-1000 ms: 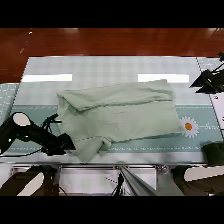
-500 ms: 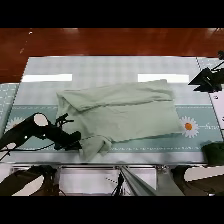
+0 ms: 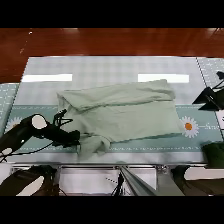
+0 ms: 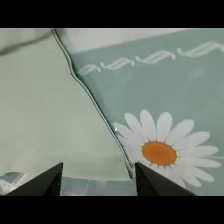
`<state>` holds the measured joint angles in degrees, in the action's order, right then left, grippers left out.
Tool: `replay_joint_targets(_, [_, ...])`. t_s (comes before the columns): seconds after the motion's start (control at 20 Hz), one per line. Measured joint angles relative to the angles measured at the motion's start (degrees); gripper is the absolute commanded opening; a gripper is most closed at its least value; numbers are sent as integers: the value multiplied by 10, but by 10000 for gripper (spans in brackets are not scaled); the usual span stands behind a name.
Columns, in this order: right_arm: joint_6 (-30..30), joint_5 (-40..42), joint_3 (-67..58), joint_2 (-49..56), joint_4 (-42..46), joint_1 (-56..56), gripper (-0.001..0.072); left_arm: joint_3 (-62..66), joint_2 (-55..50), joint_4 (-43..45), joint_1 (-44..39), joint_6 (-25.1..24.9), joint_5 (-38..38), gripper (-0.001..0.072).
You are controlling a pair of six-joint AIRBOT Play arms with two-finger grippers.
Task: Fold the shirts.
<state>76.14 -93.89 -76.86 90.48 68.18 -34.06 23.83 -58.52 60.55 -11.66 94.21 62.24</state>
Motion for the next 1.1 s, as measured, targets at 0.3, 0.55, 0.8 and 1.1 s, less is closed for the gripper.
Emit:
replay_joint_targets(0.3, [-22,11,115,-27,6,-16,538,0,54,0,0,-6,8,18])
replay_joint_targets(0.55, [-23,56,156,-32,51,31,538,0,63,-2,0,-13,12,18])
replay_joint_targets(0.8, [3,108,203,-32,62,79,535,0,65,-3,0,-15,12,18])
replay_joint_targets(1.1, [10,135,226,-34,56,125,25,20,65,4,15,-31,2,18])
